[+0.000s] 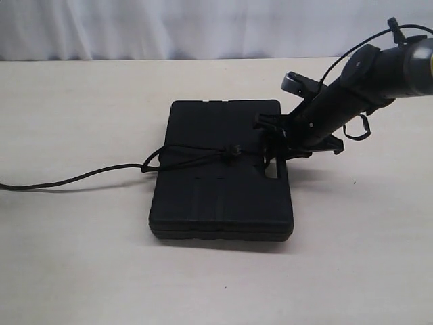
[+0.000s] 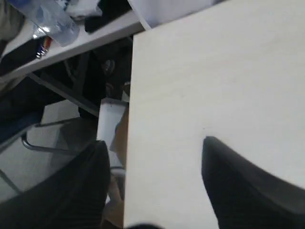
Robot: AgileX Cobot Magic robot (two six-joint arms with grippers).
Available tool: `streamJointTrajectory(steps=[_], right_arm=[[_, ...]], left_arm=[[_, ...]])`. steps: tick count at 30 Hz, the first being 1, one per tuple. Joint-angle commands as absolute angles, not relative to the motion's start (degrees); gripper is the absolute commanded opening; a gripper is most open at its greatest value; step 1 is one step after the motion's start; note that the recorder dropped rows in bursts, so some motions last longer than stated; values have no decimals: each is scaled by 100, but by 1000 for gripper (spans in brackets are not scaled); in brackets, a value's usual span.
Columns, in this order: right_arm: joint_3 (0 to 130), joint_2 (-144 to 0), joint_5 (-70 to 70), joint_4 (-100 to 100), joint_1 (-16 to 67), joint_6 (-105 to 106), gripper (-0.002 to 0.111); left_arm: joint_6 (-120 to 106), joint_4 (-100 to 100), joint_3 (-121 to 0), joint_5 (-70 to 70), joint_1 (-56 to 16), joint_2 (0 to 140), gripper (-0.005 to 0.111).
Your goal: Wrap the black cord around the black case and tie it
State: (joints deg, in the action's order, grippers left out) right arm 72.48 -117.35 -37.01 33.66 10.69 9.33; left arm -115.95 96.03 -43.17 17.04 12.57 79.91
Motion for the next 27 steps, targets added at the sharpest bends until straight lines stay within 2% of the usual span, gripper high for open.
streamJointTrajectory(steps=[1, 4, 6, 7, 9, 10, 11, 13, 16, 23, 27], right_arm=[[7299, -11664, -3928, 3320, 1049, 1160, 4], [7299, -11664, -3949, 3320, 1049, 1161, 4], [7299, -11664, -3949, 3320, 1049, 1172, 4], [7299, -11664, -3949, 3320, 1049, 1172, 4], [7299, -11664, -3949, 3320, 1049, 1270, 4], [7299, -11664, -3949, 3320, 1049, 1287, 4], [7299, -11664, -3949, 3320, 1049, 1287, 4], [7299, -11664, -3988, 3320, 1049, 1280, 4], [7299, -11664, -4011, 3320, 1049, 1280, 4], [7299, -11664, -4113, 3320, 1049, 1348, 4], [7299, -11664, -4171, 3320, 1049, 1348, 4]], left_arm=[[-12280, 9995, -4409, 1461, 341, 7704, 45], [-11838, 9995, -4432, 1379, -908, 7961, 21], [-10326, 9995, -4536, 597, -1060, 8122, 9], [-9788, 9995, -4577, -360, -991, 8144, 5], [-9409, 9788, -4765, -3579, -613, 8356, 1], [-9014, 8628, -5046, -4948, -453, 8558, 1], [-8440, 7225, -5344, -5435, -380, 8759, 1], [-6927, 4195, -5764, -5096, -421, 9038, 1], [-5103, 1301, -5824, -4505, -592, 9398, 1], [-6004, 1559, -5734, -3608, -1028, 9727, 2], [-6048, 1526, -5734, -3082, -1074, 9801, 17]])
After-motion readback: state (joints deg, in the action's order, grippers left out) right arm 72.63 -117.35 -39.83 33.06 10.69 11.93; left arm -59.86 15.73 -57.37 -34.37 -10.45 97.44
